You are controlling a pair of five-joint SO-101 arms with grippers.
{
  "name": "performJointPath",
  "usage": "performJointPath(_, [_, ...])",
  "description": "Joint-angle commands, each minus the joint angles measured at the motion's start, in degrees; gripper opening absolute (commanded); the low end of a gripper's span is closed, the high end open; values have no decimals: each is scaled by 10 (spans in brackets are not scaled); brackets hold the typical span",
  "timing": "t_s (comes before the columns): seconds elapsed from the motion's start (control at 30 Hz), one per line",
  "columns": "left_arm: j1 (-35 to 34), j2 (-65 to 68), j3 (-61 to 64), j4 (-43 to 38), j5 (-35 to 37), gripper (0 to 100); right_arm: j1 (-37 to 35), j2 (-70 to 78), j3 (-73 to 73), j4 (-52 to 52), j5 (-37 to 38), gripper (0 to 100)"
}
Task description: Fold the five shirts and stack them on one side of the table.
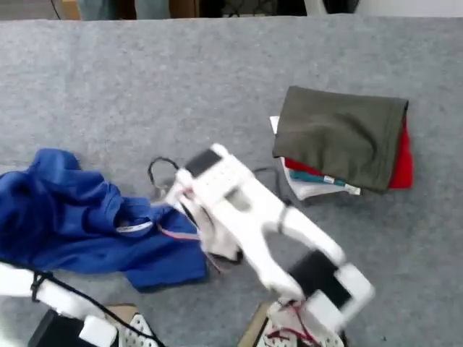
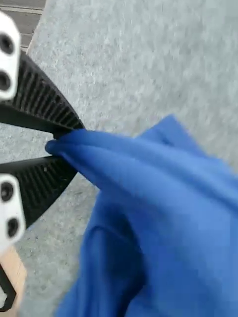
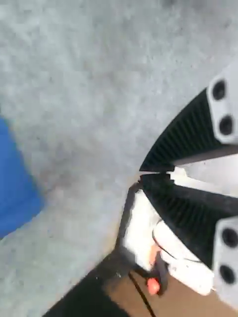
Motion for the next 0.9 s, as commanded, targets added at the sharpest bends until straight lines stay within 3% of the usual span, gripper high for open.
performJointPath(0.0, [2, -11, 3, 4, -11, 29, 4, -114, 22, -70, -8, 20])
performJointPath(0.23, [3, -15, 4, 7, -10, 29, -35, -41, -78, -194, -84, 332])
performJointPath(0.3, [1, -17, 6, 7, -10, 29, -62, 13, -103, -232, -83, 357])
performJointPath(0.47, [0, -18, 7, 8, -10, 29, -105, 167, -169, -341, -69, 357])
performJointPath(0.63, [-2, -18, 7, 8, -10, 29, -99, 309, -247, -398, -47, 348])
performJointPath(0.73, [-15, -16, 7, 6, -10, 29, -80, 355, -284, -368, -47, 228])
performJointPath(0.83, [-29, -12, 7, 4, -11, 29, -66, 355, -311, -307, -51, 5])
performJointPath(0.87, [-29, -12, 7, 4, -11, 29, -60, 350, -312, -285, -51, 28])
